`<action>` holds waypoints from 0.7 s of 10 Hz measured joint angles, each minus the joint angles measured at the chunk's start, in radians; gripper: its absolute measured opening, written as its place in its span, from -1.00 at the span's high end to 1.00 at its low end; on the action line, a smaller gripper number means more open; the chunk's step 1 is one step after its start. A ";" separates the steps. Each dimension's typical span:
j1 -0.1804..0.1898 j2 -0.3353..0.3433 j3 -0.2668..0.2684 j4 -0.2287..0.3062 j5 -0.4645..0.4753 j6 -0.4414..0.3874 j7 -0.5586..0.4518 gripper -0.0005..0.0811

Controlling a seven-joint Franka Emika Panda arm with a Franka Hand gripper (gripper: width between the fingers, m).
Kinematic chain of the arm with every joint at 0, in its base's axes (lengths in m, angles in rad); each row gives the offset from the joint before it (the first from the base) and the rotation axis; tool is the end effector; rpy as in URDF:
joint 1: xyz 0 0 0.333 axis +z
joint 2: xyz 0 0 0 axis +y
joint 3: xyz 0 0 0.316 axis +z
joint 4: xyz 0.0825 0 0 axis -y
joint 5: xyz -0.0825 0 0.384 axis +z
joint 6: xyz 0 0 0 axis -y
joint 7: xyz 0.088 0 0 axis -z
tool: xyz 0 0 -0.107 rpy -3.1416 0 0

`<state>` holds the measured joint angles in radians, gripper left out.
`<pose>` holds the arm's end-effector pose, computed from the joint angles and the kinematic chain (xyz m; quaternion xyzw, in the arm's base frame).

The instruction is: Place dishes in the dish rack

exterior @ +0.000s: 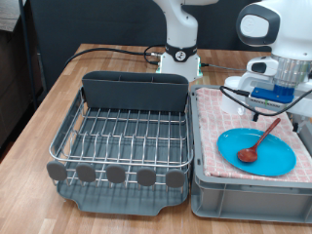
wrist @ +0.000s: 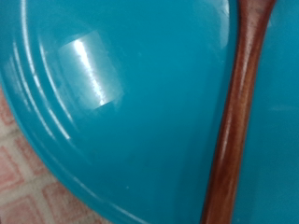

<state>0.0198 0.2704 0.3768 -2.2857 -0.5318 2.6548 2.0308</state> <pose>0.4937 0.2233 0.2527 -0.8211 0.5598 -0.1069 0.0314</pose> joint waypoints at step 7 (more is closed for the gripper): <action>0.042 0.075 -0.081 0.018 -0.121 0.067 0.139 -0.98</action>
<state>0.0621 0.3450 0.2955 -2.2678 -0.6531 2.7213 2.1697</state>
